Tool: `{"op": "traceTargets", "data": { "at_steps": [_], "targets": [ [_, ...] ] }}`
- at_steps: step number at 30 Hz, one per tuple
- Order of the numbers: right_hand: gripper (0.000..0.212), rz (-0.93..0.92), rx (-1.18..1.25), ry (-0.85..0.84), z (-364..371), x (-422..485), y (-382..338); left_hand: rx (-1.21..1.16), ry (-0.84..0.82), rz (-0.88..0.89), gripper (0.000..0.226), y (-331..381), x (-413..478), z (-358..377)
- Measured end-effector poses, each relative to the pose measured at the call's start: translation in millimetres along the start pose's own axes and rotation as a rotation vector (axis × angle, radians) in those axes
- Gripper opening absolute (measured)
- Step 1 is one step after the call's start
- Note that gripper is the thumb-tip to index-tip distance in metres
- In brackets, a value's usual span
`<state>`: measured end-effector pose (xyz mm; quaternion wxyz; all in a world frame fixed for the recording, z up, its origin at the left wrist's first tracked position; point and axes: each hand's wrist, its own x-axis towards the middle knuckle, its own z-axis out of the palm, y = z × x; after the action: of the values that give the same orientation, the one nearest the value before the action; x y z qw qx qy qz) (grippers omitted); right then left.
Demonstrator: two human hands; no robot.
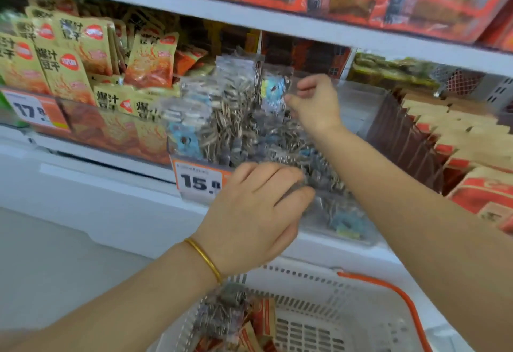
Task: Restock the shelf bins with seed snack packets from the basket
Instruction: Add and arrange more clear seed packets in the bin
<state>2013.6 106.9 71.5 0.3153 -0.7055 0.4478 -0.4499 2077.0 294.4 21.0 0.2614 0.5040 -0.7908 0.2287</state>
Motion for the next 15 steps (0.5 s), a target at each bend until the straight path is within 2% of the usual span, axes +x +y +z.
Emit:
{"op": "traceTargets", "data": {
  "at_steps": [2,5,7,9,12,15],
  "targets": [
    [0.024,-0.097,0.118,-0.066,-28,-56,-14,-0.041,-0.046,0.054,0.022,10,-11,-8],
    [0.027,-0.162,0.204,-0.251,-63,-146,-3,-0.124,-0.311,0.08,0.021,25,-44,0],
    [0.027,-0.041,0.133,-0.414,-69,-190,38,-0.115,-0.551,0.079,0.028,33,-72,13],
    [0.023,0.124,-0.076,-0.621,-60,-221,95,-0.103,-0.782,0.072,0.035,39,-95,23],
    [0.006,0.245,-0.378,-0.988,-45,-252,174,-0.135,-0.911,-0.011,0.039,46,-112,25],
    [0.039,0.366,-0.433,-1.308,-36,-285,218,-0.102,-0.964,-0.047,0.033,57,-122,29]
  ]
}}
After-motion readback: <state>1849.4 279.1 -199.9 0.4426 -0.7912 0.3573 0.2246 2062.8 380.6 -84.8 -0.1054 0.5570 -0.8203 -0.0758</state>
